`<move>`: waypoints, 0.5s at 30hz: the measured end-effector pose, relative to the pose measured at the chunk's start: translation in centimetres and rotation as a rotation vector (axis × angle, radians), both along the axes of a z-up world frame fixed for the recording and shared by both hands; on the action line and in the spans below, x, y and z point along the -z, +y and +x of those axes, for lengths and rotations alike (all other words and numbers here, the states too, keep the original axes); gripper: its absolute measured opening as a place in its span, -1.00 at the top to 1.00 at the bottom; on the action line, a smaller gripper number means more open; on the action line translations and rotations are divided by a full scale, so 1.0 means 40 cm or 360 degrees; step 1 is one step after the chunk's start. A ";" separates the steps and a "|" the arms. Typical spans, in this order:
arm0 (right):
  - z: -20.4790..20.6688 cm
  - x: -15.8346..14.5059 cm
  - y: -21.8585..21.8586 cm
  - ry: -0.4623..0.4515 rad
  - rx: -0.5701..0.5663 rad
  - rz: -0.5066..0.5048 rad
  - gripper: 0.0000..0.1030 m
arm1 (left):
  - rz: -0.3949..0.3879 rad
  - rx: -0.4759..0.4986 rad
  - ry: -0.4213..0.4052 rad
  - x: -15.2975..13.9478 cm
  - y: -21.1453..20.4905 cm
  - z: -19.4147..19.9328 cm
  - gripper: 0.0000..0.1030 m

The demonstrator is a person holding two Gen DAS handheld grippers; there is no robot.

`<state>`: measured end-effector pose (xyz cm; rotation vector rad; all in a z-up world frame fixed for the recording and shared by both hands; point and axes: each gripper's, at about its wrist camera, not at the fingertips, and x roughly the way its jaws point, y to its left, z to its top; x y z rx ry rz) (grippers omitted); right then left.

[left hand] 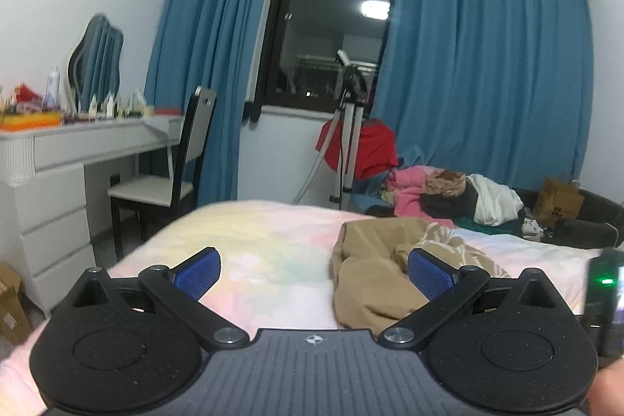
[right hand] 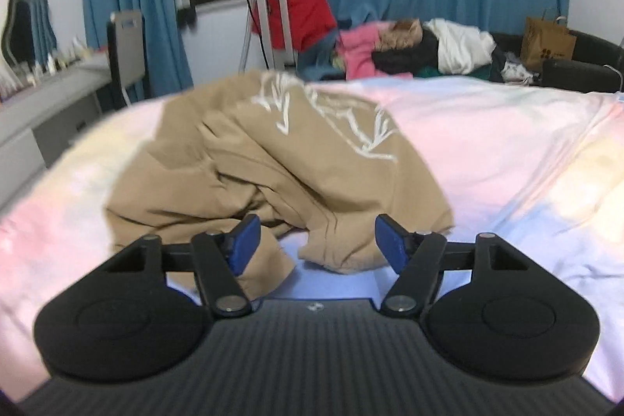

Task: Fold clothes
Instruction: 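Grasp the tan T-shirt edge with the right gripper and lift it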

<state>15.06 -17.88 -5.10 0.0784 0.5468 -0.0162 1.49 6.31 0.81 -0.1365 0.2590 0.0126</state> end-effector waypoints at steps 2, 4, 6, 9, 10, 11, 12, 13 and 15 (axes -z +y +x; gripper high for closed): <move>0.047 0.030 0.011 0.0062 0.0004 -0.0046 -0.29 | -0.0069 0.0057 0.0027 0.017 0.022 0.021 -0.97; 0.093 0.060 0.021 0.0124 0.0007 -0.0092 0.09 | -0.0121 0.0122 0.0052 0.040 0.036 0.041 -0.93; 0.116 0.077 0.030 0.0189 0.0050 -0.0154 0.48 | -0.0131 0.0172 0.0082 0.059 0.040 0.059 -0.90; 0.082 0.048 0.019 0.0122 0.0086 -0.0124 0.62 | -0.0125 0.0253 0.0093 0.080 0.032 0.075 -0.88; 0.063 0.027 0.013 0.0082 0.0087 -0.0125 0.64 | -0.0125 0.0283 0.0091 0.084 0.028 0.077 -0.88; 0.043 0.006 0.007 0.0043 0.0087 -0.0126 0.65 | -0.0127 0.0329 0.0086 0.087 0.022 0.078 -0.88; 0.024 -0.015 0.001 0.0004 0.0087 -0.0127 0.65 | -0.0117 0.0366 0.0084 0.090 0.014 0.078 -0.88; 0.004 -0.036 -0.005 -0.0036 0.0087 -0.0128 0.66 | -0.0105 0.0401 0.0083 0.093 0.005 0.077 -0.87; -0.037 -0.081 -0.020 -0.0117 0.0087 -0.0114 0.67 | -0.0057 0.0466 0.0083 0.102 -0.017 0.075 -0.86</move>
